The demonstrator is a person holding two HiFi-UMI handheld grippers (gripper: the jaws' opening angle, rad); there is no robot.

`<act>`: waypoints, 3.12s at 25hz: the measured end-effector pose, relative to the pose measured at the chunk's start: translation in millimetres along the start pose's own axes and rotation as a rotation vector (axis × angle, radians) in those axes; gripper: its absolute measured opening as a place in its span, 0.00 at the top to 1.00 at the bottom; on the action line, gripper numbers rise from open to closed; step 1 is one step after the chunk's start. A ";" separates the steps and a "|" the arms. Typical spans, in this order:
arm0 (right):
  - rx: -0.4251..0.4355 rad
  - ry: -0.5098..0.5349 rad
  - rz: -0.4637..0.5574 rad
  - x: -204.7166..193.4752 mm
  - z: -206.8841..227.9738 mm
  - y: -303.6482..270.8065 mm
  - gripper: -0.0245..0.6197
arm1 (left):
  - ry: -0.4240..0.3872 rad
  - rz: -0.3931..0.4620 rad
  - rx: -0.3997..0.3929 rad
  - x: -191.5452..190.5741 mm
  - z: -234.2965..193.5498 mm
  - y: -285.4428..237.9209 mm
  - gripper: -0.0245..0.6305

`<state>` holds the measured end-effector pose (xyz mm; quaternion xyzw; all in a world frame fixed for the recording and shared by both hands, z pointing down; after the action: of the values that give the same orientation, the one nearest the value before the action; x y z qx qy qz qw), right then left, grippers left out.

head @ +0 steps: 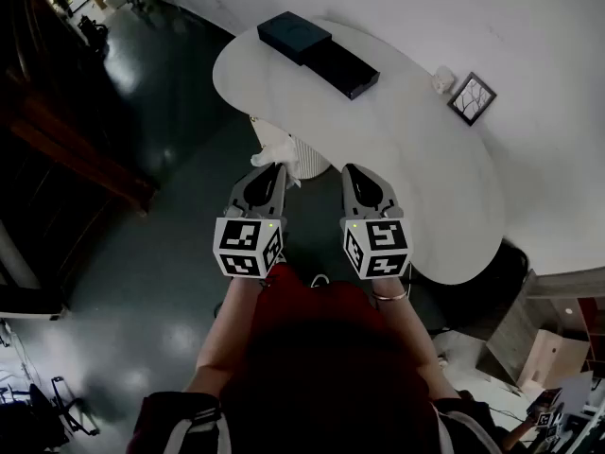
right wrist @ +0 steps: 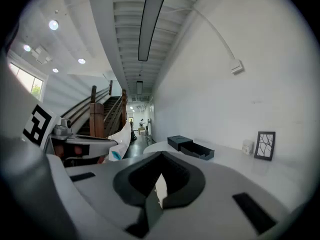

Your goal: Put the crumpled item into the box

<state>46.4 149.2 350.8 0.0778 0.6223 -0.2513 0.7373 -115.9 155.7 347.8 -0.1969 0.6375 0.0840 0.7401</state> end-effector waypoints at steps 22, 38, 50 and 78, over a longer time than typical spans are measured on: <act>-0.028 -0.034 0.021 3.4 13.7 -4.7 0.94 | -0.003 0.007 -0.014 5.8 5.5 -13.7 0.91; -0.115 -0.064 -0.001 16.2 38.6 -89.8 0.94 | 0.019 -0.013 -0.087 3.9 -51.1 -113.7 0.91; -0.207 -0.099 -0.060 17.5 65.4 -175.8 0.94 | 0.020 -0.053 -0.206 -0.5 -95.3 -216.0 0.91; -0.532 -0.201 -0.035 25.2 114.2 -216.2 0.94 | -0.047 -0.087 -0.468 -2.7 -111.6 -342.0 0.91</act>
<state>48.2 -92.7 393.9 -0.1546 0.5916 -0.0984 0.7852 -89.6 -199.1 401.2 -0.3884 0.5740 0.2021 0.6920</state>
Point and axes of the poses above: the fingertips, and each gripper's own axes: y backward along the fingers, z to its right, x out of its top, the point moved 5 cm from there along y, backward along the fingers, and after that the axes turned 9 degrees about -y, right-handed, at the moved point
